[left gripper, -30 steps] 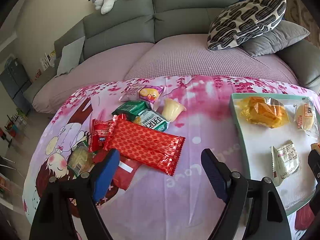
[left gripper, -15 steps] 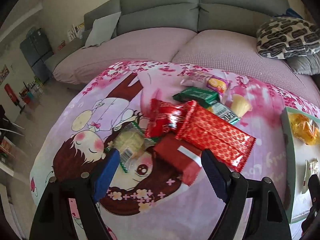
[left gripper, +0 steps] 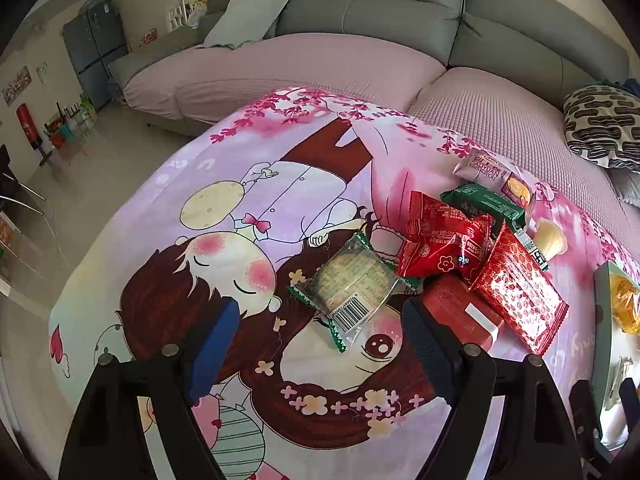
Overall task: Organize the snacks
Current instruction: 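Grasp the long red patterned wrapper with the right gripper while the left grasps the clear cookie packet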
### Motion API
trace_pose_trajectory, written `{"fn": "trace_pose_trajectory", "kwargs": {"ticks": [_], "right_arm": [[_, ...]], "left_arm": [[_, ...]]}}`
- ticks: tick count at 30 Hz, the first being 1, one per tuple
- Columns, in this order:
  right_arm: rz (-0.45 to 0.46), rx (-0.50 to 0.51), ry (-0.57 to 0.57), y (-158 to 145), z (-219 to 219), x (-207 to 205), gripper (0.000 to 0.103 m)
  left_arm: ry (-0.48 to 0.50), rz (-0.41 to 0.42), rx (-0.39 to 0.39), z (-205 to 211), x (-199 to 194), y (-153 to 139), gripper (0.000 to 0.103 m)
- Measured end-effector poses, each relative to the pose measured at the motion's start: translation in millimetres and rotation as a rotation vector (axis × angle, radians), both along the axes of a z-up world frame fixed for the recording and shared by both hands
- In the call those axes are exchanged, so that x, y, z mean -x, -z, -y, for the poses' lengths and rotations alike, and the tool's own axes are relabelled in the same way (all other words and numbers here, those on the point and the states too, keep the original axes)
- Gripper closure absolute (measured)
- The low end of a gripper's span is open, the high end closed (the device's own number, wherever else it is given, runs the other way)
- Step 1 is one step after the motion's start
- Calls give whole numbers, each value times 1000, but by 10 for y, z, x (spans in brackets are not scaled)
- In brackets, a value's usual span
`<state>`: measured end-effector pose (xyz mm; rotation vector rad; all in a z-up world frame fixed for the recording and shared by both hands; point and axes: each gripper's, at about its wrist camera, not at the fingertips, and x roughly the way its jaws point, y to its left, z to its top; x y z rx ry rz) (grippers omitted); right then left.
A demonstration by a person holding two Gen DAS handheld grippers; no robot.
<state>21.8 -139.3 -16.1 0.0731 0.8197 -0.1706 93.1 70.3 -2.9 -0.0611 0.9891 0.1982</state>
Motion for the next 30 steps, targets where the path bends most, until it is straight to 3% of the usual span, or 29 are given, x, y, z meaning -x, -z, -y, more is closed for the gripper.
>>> {"fn": "trace_pose_trajectory", "kwargs": {"ticks": [11,17,25,30], "right_arm": [[-53,97,-105,157,-222,-413,0],[-111,133,-256,313,-380,-687,0],[-181,290,-441,395,-568,-981,0],[-194,319,-505,385,-593,-1073,2]], "left_arm": [[48,-32,74,-110,-205,196,19],[65,-52,68,-152,-312,290,19],[106,-81,81,-114,-381,417,19],[114,-101,77,-101,-413,499,19]]}}
